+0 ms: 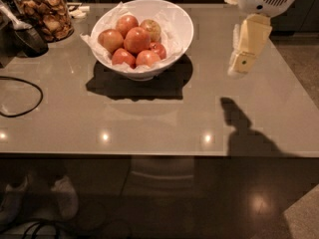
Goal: Pick apple from white bowl
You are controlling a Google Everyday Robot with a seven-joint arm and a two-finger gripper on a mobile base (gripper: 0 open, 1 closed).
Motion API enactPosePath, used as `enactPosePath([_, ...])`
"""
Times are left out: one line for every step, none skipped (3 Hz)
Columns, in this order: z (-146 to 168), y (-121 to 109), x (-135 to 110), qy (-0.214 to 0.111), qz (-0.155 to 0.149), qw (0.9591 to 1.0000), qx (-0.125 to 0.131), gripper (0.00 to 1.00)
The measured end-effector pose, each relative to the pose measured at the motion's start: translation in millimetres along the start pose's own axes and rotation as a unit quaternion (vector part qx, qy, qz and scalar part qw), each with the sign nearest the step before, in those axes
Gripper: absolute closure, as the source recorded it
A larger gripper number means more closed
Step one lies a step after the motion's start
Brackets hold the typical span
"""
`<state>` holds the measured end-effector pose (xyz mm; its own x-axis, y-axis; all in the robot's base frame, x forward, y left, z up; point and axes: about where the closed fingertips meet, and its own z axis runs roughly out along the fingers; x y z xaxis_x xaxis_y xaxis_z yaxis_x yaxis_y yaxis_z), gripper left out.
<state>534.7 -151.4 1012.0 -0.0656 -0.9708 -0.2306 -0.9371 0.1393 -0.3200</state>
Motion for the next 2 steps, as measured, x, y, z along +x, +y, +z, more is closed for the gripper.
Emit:
enactPosePath([20,-26,-14,-0.016,0.012,0.9996,-0.02,0.0])
enactPosePath([35,-63,-44,-0.033,0.006,0.999,-0.029,0.0])
